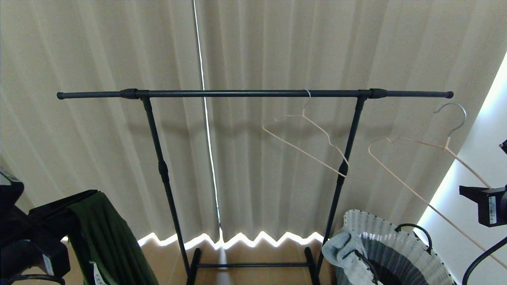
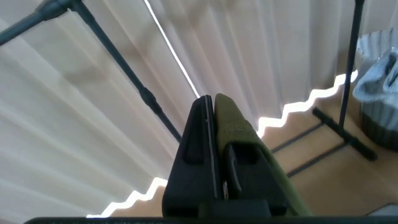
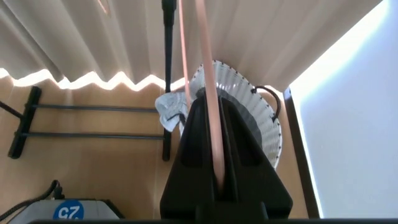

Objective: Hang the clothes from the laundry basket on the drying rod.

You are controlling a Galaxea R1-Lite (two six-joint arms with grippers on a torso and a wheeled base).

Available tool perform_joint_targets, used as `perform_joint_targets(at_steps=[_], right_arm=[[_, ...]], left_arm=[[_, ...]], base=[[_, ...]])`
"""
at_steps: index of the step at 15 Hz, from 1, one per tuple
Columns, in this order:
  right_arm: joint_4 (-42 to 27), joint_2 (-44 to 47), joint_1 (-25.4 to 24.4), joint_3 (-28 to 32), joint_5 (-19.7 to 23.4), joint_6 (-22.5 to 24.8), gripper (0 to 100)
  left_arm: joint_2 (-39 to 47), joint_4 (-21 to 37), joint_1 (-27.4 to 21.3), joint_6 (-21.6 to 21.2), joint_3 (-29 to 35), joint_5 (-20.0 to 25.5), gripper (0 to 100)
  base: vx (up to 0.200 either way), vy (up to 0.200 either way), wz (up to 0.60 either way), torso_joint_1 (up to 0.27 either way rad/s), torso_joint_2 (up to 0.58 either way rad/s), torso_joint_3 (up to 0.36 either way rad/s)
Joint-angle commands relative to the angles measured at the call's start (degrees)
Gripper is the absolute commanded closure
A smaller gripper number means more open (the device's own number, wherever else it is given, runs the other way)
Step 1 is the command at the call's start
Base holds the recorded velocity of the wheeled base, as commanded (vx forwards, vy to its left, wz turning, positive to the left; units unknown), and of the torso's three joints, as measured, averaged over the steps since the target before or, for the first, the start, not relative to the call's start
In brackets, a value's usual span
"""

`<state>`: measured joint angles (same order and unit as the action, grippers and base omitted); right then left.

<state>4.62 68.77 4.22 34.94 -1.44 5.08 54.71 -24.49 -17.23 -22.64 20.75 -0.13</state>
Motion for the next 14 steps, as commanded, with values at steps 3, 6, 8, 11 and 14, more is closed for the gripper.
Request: perform_joint_targets(at_steps=[3,6,8,11,14], right_arm=[[0.04,-4.34,-0.44,-0.92,2.67,-0.07,100],[0.21,-6.28,-0.44,-2.07,4.60,-0.07,100],[7.16,-7.77,-0.44,-7.16,9.35,-0.07,100],[10.06,-7.51,-0.44,-8.31,14.09,-0.43,100],[10.06,-6.80,-4.13,-7.96,18.23,-0.78,100]], left_arm=[[0.84,0.06,0.00,-0.30,-0.09,-0.04,100],[1.01,0.06,0.00,-0.30,-0.45,-0.04,100],[1.45,0.23,-0.09,-0.30,-0.36,-0.39,100],[4.70,0.32,-0.35,-0.30,1.84,-0.48,100],[12.26,0.50,-1.41,0.05,8.17,-1.71,100]], base=[[0.000,0.000,0.00,0.000,0.00,0.000],[0.000,0.000,0.00,0.000,0.00,0.000],[0.000,0.000,0.00,0.000,0.00,0.000],[0.000,0.000,0.00,0.000,0.00,0.000],[0.000,0.000,0.00,0.000,0.00,0.000]])
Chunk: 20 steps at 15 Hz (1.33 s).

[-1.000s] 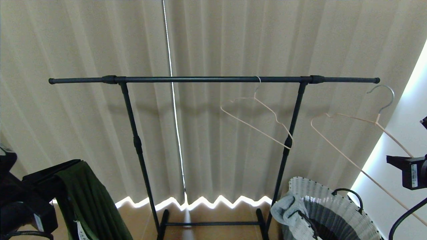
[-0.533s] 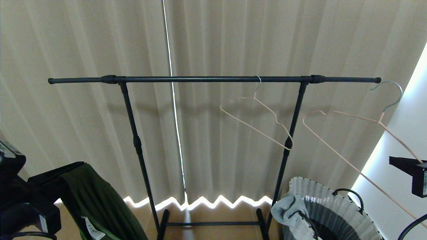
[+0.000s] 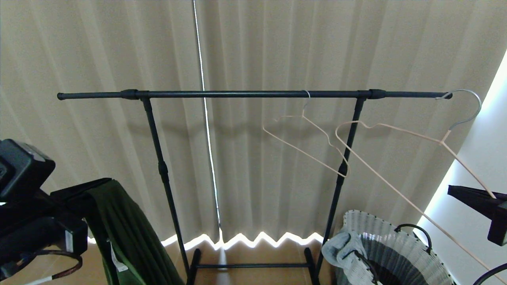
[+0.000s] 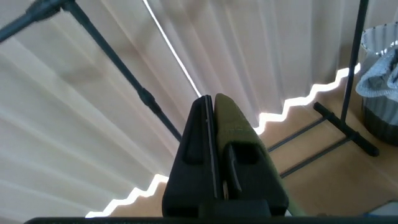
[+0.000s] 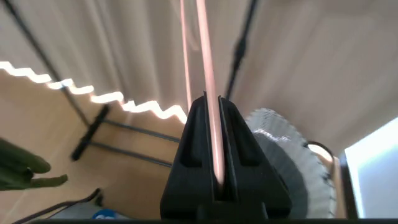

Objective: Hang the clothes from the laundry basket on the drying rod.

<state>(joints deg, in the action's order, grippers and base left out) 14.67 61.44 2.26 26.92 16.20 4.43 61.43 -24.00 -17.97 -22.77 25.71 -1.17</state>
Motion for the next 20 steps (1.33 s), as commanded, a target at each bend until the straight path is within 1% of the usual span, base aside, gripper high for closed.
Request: perform_joint_targets(at_steps=[1,2,3,4,5,6,7,9,10,11,13,14,15,16,18,20], right_arm=[[0.10,0.96,-3.75,0.24,0.59,-0.82,100],[1.07,1.23,-8.58,0.77,0.59,-3.72,100],[1.33,1.40,-12.19,0.68,0.59,-5.74,100],[1.16,1.84,-16.85,0.15,0.50,-6.97,100],[0.98,2.19,-19.31,-0.02,0.50,-7.24,100],[0.98,2.63,-24.23,-0.11,0.32,-8.38,100],[0.98,2.54,-27.66,-0.11,0.32,-10.23,100],[0.89,2.46,-33.28,-0.20,0.32,-13.92,100],[0.89,2.54,-35.83,-0.20,0.32,-15.59,100],[1.07,2.72,-37.85,-0.11,0.32,-16.38,100],[1.16,2.72,-40.22,-0.11,0.32,-16.73,100],[1.16,2.72,-40.22,-0.11,0.32,-16.73,100],[1.33,2.72,-40.49,-0.02,0.41,-16.73,100],[1.33,2.72,-40.49,0.07,0.41,-16.73,100],[1.42,3.33,-40.49,0.15,0.41,-16.73,100],[3.62,6.50,-40.49,0.51,0.32,-16.82,100]], left_arm=[[7.04,0.01,-1.02,0.36,4.26,-1.47,100],[11.70,0.01,-2.69,1.33,7.07,-4.37,100],[14.42,0.01,-4.44,2.82,9.27,-6.39,100],[17.23,0.01,-6.46,4.84,11.91,-8.67,100],[18.64,0.01,-7.52,5.90,13.31,-9.55,100],[21.80,0.10,-9.80,8.80,16.83,-11.84,100],[24.62,0.18,-11.74,11.08,19.99,-14.03,100],[28.57,0.62,-13.94,14.16,24.92,-16.76,100],[30.59,1.77,-14.99,16.18,28.17,-17.81,100],[32.09,3.35,-16.04,18.64,31.16,-17.90,100],[33.49,7.92,-17.10,22.24,35.90,-17.99,100],[33.49,7.92,-17.10,22.24,35.90,-17.99,100],[35.43,10.56,-17.19,23.74,39.15,-19.66,100],[36.66,10.56,-17.19,23.74,39.86,-21.94,100],[37.89,10.56,-17.63,23.74,40.56,-24.67,100],[37.89,10.82,-18.33,23.65,40.56,-24.76,100]], base=[[0.000,0.000,0.00,0.000,0.00,0.000],[0.000,0.000,0.00,0.000,0.00,0.000],[0.000,0.000,0.00,0.000,0.00,0.000],[0.000,0.000,0.00,0.000,0.00,0.000],[0.000,0.000,0.00,0.000,0.00,0.000],[0.000,0.000,0.00,0.000,0.00,0.000],[0.000,0.000,0.00,0.000,0.00,0.000],[0.000,0.000,0.00,0.000,0.00,0.000],[0.000,0.000,0.00,0.000,0.00,0.000],[0.000,0.000,0.00,0.000,0.00,0.000],[0.000,0.000,0.00,0.000,0.00,0.000],[0.000,0.000,0.00,0.000,0.00,0.000],[0.000,0.000,0.00,0.000,0.00,0.000],[0.000,0.000,0.00,0.000,0.00,0.000],[0.000,0.000,0.00,0.000,0.00,0.000],[0.000,0.000,0.00,0.000,0.00,0.000]])
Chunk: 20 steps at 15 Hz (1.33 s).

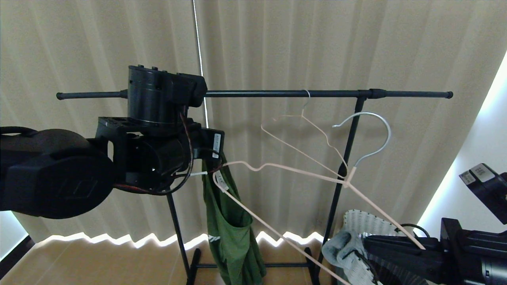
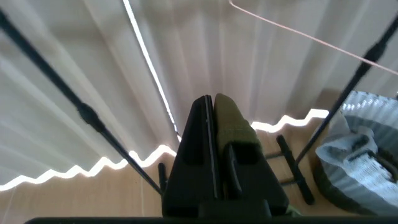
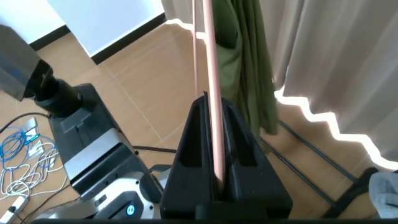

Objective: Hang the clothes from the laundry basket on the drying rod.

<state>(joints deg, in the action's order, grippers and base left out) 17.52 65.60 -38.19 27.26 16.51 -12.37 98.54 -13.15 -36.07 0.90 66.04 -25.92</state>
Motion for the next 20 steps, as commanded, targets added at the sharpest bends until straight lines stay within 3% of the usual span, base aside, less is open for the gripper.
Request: perform_joint_targets(at_steps=[1,5,6,8,12,20], right_arm=[[1.91,3.57,0.05,0.25,-0.16,-0.02,100],[9.11,11.39,0.75,0.69,-4.38,-0.19,100],[10.96,13.15,0.66,1.22,-5.52,-2.04,100],[11.75,14.65,0.40,3.15,-6.31,-6.17,100],[11.75,16.32,-0.39,5.09,-7.01,-6.52,100],[16.76,22.64,-1.01,7.02,-7.72,-6.52,100]], left_arm=[[0.78,0.15,-0.23,-0.02,0.32,-0.10,100],[0.43,0.32,-0.23,-0.11,0.15,-0.36,100],[0.25,0.32,-0.23,-0.11,-0.03,-1.68,100],[0.16,0.32,-0.23,-0.11,-0.21,-2.38,100],[-0.19,0.32,-0.75,-0.11,-0.29,-2.38,100],[-5.20,2.61,-8.40,0.15,-1.35,-2.38,100]], base=[[0.000,0.000,0.00,0.000,0.00,0.000],[0.000,0.000,0.00,0.000,0.00,0.000],[0.000,0.000,0.00,0.000,0.00,0.000],[0.000,0.000,0.00,0.000,0.00,0.000],[0.000,0.000,0.00,0.000,0.00,0.000],[0.000,0.000,0.00,0.000,0.00,0.000]])
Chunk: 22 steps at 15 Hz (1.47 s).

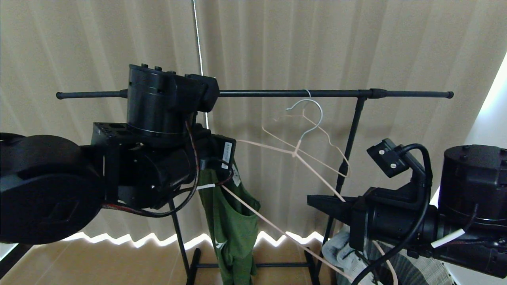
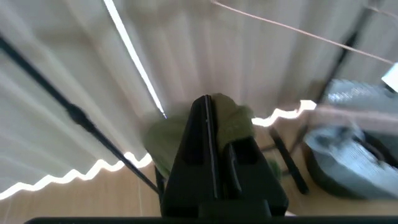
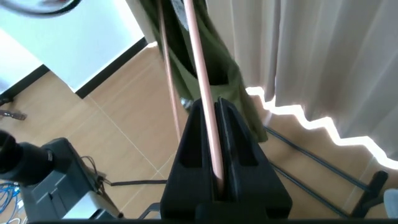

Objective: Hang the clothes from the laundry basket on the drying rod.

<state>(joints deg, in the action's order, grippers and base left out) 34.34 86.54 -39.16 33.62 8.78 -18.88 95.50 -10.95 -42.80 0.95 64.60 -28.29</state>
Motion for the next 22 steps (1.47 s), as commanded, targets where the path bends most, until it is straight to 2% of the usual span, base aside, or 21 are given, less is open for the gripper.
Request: perform_joint_targets(at_steps=[1,4,9,11,12,14,18,22], right_arm=[[-0.06,2.14,0.04,1.27,0.10,-0.01,100],[0.11,3.55,0.04,2.15,0.01,-0.10,100],[0.64,5.22,0.31,3.20,-0.16,-0.01,100],[0.64,5.22,0.66,2.85,-2.45,-0.01,100],[0.46,4.95,1.10,2.59,-5.79,0.07,100],[0.20,4.25,3.21,2.41,-7.46,0.25,100],[0.38,3.11,6.55,2.77,-7.72,0.25,100],[0.55,3.63,6.64,4.00,-9.30,0.25,100]], left_arm=[[-2.86,0.84,-3.08,0.10,0.18,-0.01,100],[-4.01,0.93,-6.68,0.10,0.09,-0.01,100],[-3.74,0.93,-7.21,0.19,0.00,-0.01,100],[-3.74,0.93,-4.92,0.10,0.00,-0.01,100],[-3.92,0.93,-1.23,-0.07,-0.09,-0.01,100],[-4.27,0.93,2.11,-0.16,-1.05,-0.01,100],[-4.97,0.93,3.25,-0.16,-4.30,-0.09,100],[-5.15,1.02,2.81,-0.34,-4.74,-0.09,100]], base=[[0.000,0.000,0.00,0.000,0.00,0.000],[0.000,0.000,0.00,0.000,0.00,0.000],[0.000,0.000,0.00,0.000,0.00,0.000],[0.000,0.000,0.00,0.000,0.00,0.000],[0.000,0.000,0.00,0.000,0.00,0.000],[0.000,0.000,0.00,0.000,0.00,0.000],[0.000,0.000,0.00,0.000,0.00,0.000],[0.000,0.000,0.00,0.000,0.00,0.000]])
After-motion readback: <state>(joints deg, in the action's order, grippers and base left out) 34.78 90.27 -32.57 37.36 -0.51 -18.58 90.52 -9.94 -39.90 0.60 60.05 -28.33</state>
